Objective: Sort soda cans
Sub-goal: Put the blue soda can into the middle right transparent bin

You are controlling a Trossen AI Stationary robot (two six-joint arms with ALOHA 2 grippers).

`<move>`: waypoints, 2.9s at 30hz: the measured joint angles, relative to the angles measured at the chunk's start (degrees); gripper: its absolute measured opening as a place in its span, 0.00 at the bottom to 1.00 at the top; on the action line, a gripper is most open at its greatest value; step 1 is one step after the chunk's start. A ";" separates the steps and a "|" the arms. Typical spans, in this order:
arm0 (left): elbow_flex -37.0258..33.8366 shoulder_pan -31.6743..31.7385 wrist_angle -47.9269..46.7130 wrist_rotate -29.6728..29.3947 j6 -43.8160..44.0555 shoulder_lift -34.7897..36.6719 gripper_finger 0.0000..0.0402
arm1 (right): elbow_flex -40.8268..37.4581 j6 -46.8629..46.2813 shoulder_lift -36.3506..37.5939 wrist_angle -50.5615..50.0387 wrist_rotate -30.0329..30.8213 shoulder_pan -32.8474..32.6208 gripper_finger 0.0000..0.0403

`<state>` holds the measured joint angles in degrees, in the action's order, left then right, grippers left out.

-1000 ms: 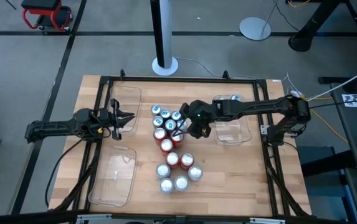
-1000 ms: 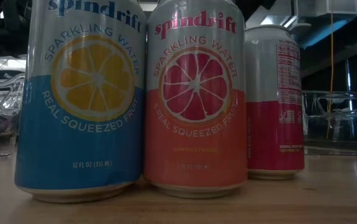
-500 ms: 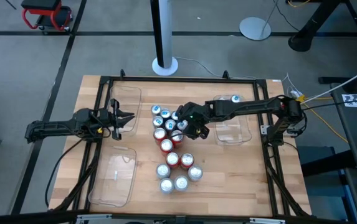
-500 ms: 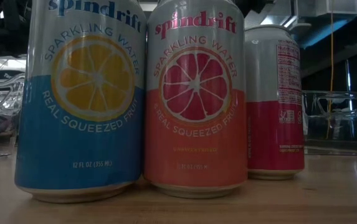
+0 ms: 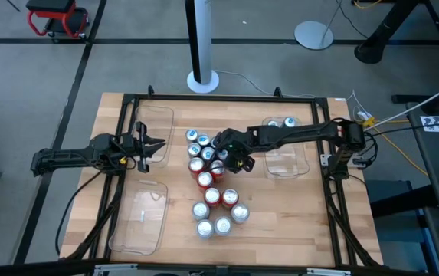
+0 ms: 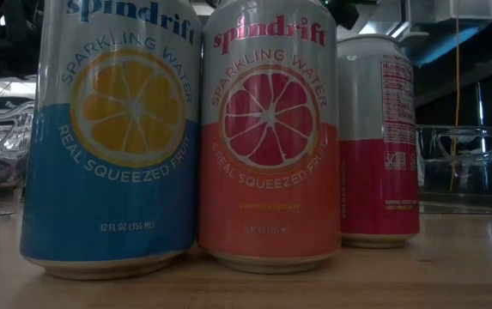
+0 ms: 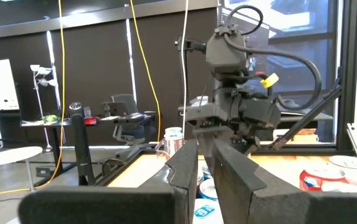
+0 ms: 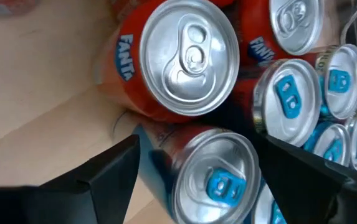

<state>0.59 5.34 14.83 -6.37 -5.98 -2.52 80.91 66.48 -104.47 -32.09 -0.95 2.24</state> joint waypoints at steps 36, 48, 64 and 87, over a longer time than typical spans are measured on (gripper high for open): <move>0.01 -0.02 0.35 0.00 0.00 0.02 0.10 | -0.26 0.46 -0.70 -5.73 1.99 0.02 0.79; 0.01 0.00 0.40 0.00 0.02 0.01 0.10 | 0.13 0.89 -2.19 -5.05 1.90 0.02 0.74; -0.01 0.00 0.37 0.00 0.02 0.02 0.10 | -0.17 0.92 -0.56 -6.62 2.99 -0.49 0.63; 0.01 0.00 0.33 0.00 0.02 0.01 0.10 | -0.24 -11.59 22.04 -28.89 10.58 -2.64 0.59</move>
<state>0.60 5.34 15.16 -6.37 -5.96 -2.52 80.66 54.89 -82.42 -60.98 9.63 -0.40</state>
